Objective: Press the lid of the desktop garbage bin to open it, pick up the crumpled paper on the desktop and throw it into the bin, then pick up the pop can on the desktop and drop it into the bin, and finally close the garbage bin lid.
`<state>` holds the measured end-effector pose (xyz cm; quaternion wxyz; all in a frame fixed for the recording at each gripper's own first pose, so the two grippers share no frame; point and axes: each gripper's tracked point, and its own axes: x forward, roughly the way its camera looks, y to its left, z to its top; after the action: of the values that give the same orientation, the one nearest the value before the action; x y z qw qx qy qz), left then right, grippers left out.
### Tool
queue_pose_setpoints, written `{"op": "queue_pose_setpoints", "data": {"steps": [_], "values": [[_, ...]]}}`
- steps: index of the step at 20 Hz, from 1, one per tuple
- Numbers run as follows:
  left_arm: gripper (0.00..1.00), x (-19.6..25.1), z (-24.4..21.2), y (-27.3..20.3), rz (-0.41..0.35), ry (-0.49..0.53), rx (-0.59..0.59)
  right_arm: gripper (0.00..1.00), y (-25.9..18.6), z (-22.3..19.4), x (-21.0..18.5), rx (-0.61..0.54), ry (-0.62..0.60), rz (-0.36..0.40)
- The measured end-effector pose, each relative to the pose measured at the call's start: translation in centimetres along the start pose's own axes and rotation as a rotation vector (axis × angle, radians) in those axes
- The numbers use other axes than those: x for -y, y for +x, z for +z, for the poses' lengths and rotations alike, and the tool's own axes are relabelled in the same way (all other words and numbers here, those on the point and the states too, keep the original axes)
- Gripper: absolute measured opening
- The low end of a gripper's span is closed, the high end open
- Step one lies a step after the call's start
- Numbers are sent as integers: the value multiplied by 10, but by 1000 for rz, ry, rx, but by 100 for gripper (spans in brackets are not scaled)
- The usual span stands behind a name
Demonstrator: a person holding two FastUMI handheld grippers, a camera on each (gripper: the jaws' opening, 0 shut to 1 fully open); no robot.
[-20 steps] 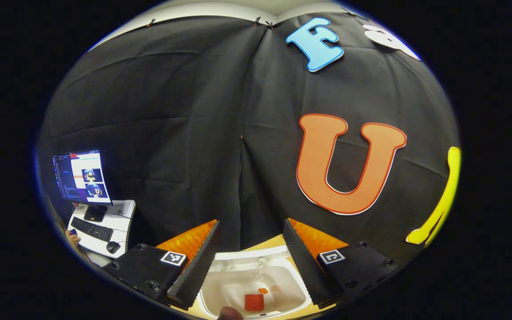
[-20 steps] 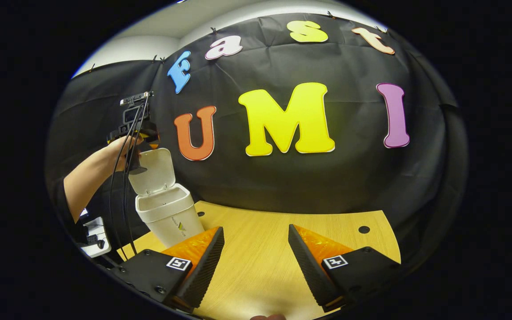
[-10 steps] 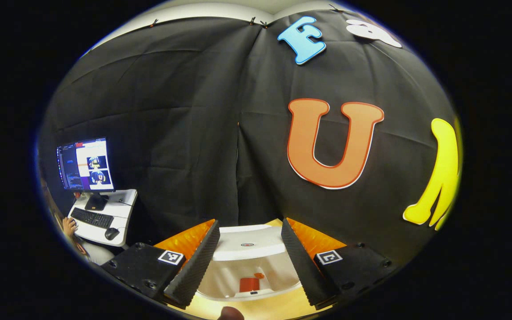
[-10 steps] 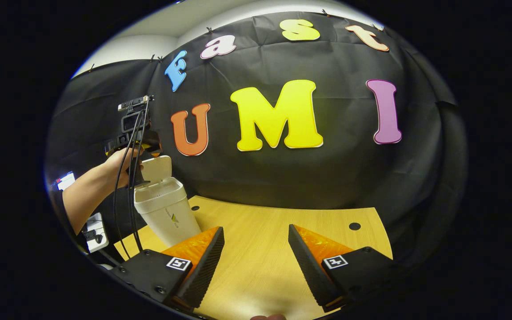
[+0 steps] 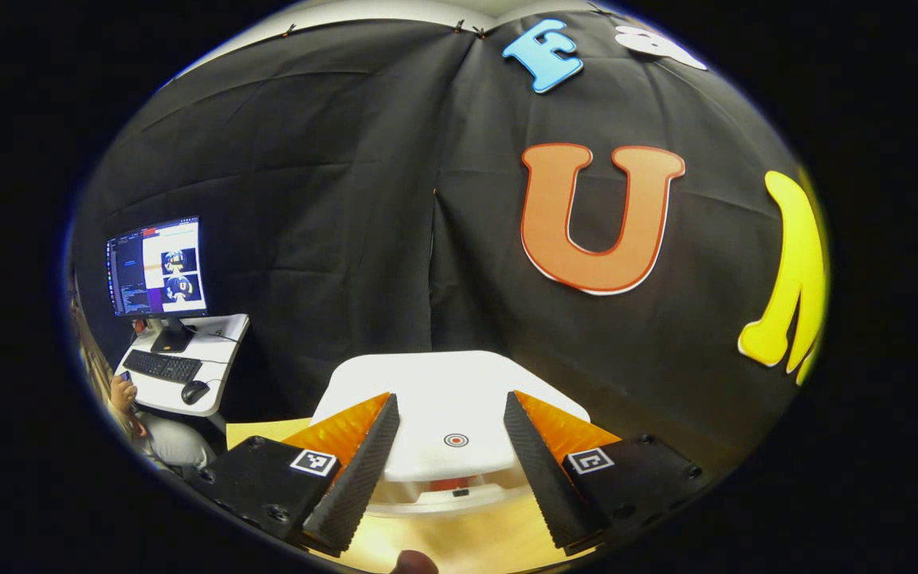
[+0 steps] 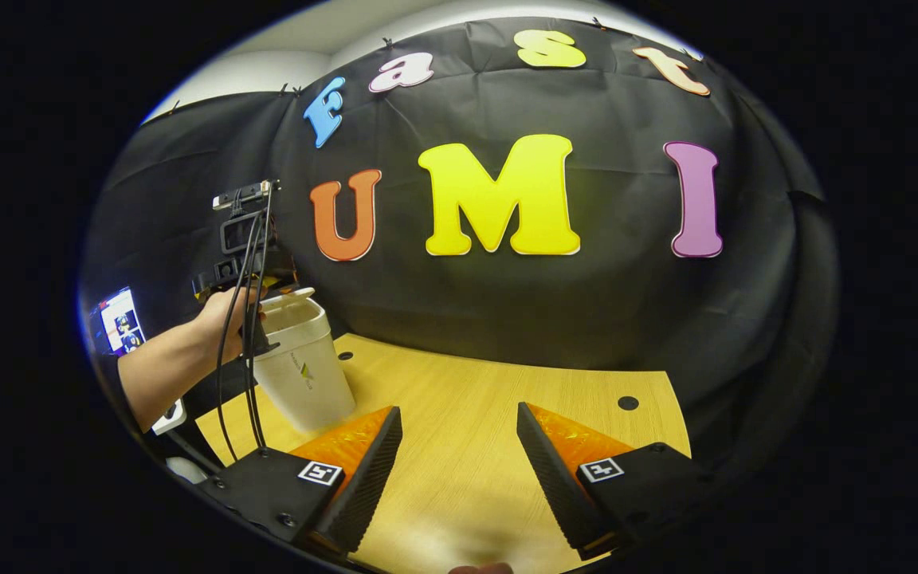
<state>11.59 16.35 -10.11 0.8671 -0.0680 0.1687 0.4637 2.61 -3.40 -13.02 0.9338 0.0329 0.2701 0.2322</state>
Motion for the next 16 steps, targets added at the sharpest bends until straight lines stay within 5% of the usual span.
{"op": "queue_pose_setpoints", "data": {"steps": [16], "values": [[89,1,-30,8,12,55,53,92,17,-15,-3,-20,62,0]]}}
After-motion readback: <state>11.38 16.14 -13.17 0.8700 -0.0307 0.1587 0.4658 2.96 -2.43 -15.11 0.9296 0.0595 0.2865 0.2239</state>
